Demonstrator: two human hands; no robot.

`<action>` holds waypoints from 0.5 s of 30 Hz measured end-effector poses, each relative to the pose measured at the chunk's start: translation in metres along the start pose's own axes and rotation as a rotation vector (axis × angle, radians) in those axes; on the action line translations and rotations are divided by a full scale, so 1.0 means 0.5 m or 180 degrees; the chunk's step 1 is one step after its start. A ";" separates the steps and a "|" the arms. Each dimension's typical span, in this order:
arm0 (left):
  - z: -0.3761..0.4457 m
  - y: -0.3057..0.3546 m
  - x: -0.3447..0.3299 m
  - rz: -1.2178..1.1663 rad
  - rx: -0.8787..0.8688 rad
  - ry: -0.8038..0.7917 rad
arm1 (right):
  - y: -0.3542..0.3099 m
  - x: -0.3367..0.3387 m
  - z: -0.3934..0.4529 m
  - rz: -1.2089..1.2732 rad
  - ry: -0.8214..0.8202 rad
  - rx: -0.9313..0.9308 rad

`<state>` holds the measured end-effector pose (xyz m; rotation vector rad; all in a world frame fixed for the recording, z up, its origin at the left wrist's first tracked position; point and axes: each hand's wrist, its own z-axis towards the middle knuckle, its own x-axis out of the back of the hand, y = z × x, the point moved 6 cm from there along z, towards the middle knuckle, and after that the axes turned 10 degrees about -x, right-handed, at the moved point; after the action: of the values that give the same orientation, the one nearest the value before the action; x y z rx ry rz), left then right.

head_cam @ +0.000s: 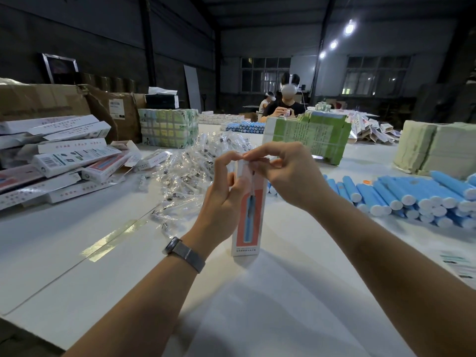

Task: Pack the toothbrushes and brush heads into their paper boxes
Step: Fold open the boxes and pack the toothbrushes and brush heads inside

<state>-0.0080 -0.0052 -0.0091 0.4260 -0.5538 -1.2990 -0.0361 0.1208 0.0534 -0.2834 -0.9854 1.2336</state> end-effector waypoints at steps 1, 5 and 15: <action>0.000 0.000 0.001 0.0098 -0.0021 0.0043 | 0.004 -0.007 -0.003 0.0055 0.0052 -0.0028; 0.004 -0.005 -0.012 0.0035 -0.0082 -0.0139 | 0.019 -0.022 -0.016 -0.0291 0.0383 -0.0033; -0.014 -0.017 -0.055 -0.0314 -0.0146 -0.0880 | 0.014 0.094 -0.068 -0.0698 0.0818 -0.0535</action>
<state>-0.0152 0.0195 -0.0235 0.2388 -0.7396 -1.4739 -0.0152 0.1755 0.0513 -0.4422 -0.8723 0.8917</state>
